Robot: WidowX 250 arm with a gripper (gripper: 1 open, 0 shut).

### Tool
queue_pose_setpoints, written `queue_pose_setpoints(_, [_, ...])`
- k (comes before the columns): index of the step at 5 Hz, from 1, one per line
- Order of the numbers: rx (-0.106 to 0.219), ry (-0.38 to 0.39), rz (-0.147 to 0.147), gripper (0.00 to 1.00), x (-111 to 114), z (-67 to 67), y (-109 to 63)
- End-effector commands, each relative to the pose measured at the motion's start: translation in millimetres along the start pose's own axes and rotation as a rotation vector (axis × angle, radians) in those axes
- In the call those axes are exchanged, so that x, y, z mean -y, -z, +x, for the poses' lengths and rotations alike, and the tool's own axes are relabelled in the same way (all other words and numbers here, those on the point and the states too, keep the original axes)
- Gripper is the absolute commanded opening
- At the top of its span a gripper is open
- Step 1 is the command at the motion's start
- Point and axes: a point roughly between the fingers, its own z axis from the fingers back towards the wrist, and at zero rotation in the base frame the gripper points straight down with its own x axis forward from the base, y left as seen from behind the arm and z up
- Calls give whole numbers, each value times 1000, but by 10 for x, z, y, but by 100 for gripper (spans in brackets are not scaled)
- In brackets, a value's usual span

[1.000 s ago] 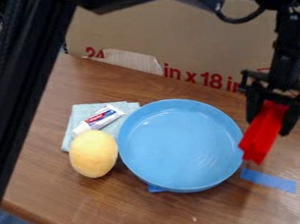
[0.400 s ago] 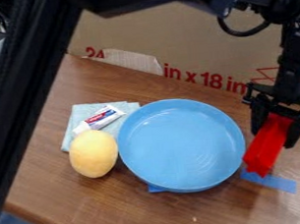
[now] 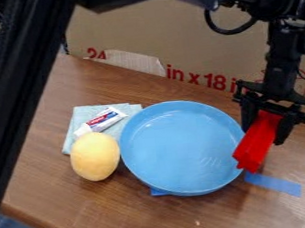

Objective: Move the red object to the right side of the table

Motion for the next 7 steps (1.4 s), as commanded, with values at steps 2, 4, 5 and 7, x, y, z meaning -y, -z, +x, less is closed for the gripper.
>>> queue_pose_setpoints(2, [122,30,-13,0,189,16,-526])
queue_pose_setpoints(4, [157,3,-9,0,421,47,-817])
queue_pose_setpoints(5, [188,-26,2,0,366,59,-795])
queue_pose_setpoints(7, [257,-91,-5,0,68,246,-662])
